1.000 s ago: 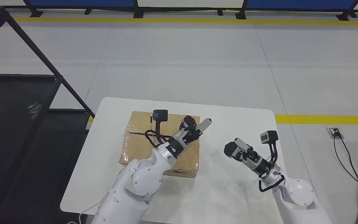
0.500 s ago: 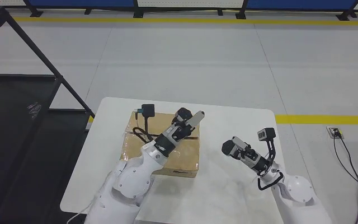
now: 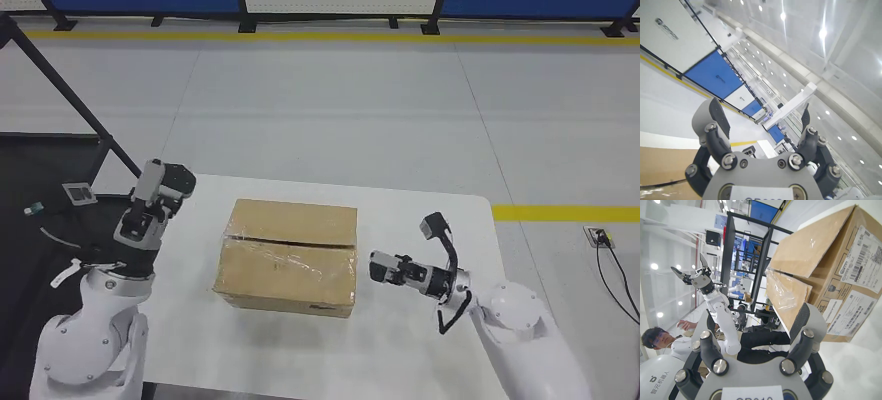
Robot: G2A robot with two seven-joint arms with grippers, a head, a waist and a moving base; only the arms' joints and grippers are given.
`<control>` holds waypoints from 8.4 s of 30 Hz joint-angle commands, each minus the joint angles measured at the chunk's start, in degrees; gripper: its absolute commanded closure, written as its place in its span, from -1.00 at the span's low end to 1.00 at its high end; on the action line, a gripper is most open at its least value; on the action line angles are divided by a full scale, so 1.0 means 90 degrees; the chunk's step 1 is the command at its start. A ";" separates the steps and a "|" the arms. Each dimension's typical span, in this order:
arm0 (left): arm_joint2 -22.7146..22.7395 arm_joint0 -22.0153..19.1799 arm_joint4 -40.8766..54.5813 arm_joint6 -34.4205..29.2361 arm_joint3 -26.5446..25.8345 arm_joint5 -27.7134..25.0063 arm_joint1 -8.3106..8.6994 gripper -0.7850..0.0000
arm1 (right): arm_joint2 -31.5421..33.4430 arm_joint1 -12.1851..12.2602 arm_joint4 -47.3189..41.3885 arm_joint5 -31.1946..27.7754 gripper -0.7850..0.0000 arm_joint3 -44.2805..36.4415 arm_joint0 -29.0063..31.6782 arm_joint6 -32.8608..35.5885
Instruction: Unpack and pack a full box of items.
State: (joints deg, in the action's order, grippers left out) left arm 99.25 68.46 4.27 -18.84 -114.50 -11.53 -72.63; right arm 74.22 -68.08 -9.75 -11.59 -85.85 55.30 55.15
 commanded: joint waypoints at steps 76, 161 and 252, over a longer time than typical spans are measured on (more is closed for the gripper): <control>0.0303 0.0668 0.0374 -0.0493 0.1602 -0.0266 0.0323 -1.00 | -0.4210 -0.1187 1.1344 0.3599 0.50 -0.1995 -0.1341 0.1929; -0.0518 0.0354 0.0443 -0.1479 0.2149 0.0242 0.0572 -1.00 | -0.3558 -0.2352 1.4452 0.3322 1.00 -0.2534 0.0602 -0.3090; -0.0909 -0.0509 0.1908 -0.1615 0.3573 0.0435 0.0729 -1.00 | -0.2612 -0.2910 1.4563 0.1609 1.00 -0.2243 0.0427 -0.4385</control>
State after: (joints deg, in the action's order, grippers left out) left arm 91.16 63.78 21.43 -33.47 -82.30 -7.54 -66.06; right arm 50.91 -94.20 121.33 3.16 -106.12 59.38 15.81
